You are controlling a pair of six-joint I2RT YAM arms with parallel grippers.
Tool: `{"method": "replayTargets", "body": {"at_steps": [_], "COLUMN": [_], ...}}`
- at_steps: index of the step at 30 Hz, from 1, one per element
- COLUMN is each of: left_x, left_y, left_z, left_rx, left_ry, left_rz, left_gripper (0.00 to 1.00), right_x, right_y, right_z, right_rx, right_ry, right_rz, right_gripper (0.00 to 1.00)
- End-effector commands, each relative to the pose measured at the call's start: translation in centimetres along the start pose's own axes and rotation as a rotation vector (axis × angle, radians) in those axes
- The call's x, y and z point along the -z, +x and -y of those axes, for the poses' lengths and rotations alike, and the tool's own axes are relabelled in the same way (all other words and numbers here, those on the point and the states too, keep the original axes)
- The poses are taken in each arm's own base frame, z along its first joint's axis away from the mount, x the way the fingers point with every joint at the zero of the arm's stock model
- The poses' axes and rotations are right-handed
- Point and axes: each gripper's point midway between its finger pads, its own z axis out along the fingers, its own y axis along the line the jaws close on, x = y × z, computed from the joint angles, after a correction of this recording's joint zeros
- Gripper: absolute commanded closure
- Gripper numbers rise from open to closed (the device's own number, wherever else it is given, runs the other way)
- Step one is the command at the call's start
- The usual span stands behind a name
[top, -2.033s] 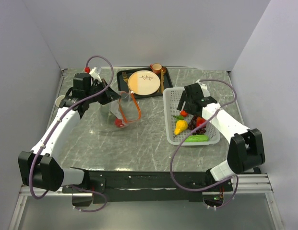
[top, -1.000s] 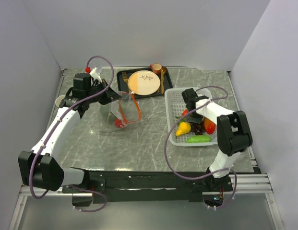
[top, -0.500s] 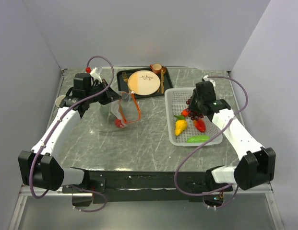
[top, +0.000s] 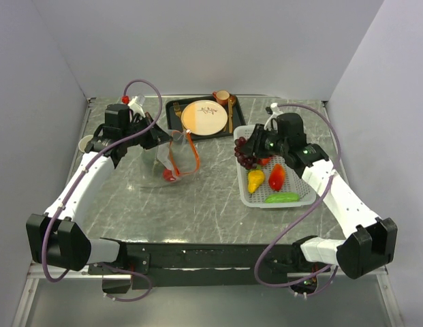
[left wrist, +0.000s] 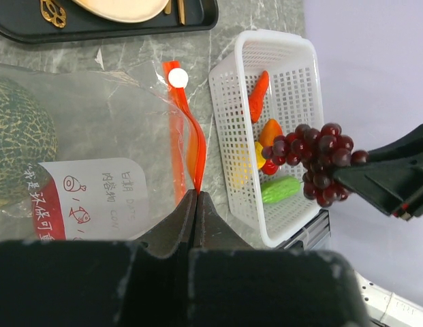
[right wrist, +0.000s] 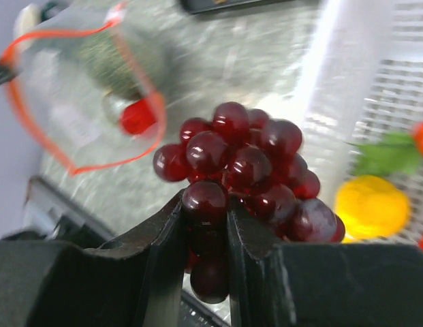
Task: Place the food in the zip-top bag and seal the zipper
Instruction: Pick up the fake fruit from the bin, then place the fake fruit in the zipper food storage bag.
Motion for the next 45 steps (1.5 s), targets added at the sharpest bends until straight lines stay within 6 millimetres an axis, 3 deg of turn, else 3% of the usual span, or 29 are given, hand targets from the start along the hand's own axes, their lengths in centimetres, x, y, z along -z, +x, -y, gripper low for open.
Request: {"method": "replayTargets", "body": {"at_steps": [1, 10, 13, 20, 25, 31, 34, 38, 42, 45], "left_x": [0.1, 0.1, 0.2, 1.0, 1.7, 2.6, 3.6, 3.4, 3.2, 3.7], "left_y": [0.3, 0.3, 0.3, 0.4, 0.0, 0.0, -0.3, -0.6, -0.6, -1.5], "left_z": [0.6, 1.4, 1.6, 3.0, 3.9, 4.6, 5.7, 5.2, 5.7, 6.2], "left_rx": [-0.028, -0.036, -0.042, -0.033, -0.047, -0.057, -0.067, -0.075, -0.062, -0.074], "left_ry": [0.037, 0.047, 0.052, 0.103, 0.119, 0.129, 0.158, 0.128, 0.153, 0.153], "left_rz": [-0.011, -0.012, -0.01, -0.011, -0.003, -0.002, 0.011, 0.02, 0.016, 0.063], "left_gripper": [0.99, 0.99, 0.99, 0.99, 0.99, 0.99, 0.99, 0.99, 0.99, 0.99], "right_x": [0.9, -0.3, -1.5, -4.9, -8.4, -10.9, -11.5, -11.4, -11.5, -12.6], "right_y": [-0.7, 1.7, 1.4, 1.0, 1.7, 1.9, 2.2, 2.3, 3.5, 5.4], "right_z": [-7.1, -16.2, -17.6, -19.4, -18.4, -18.0, -18.1, -19.7, -21.4, -21.6], "right_rx": [0.129, 0.22, 0.213, 0.2, 0.18, 0.171, 0.158, 0.199, 0.192, 0.19], "right_ry": [-0.295, -0.597, -0.662, -0.724, -0.699, -0.671, -0.687, -0.685, -0.724, -0.7], "right_rz": [0.006, -0.094, -0.083, -0.12, -0.155, -0.169, -0.169, -0.156, -0.197, -0.252], "right_gripper": [0.84, 0.83, 0.83, 0.83, 0.83, 0.82, 0.82, 0.8, 0.78, 0.72]}}
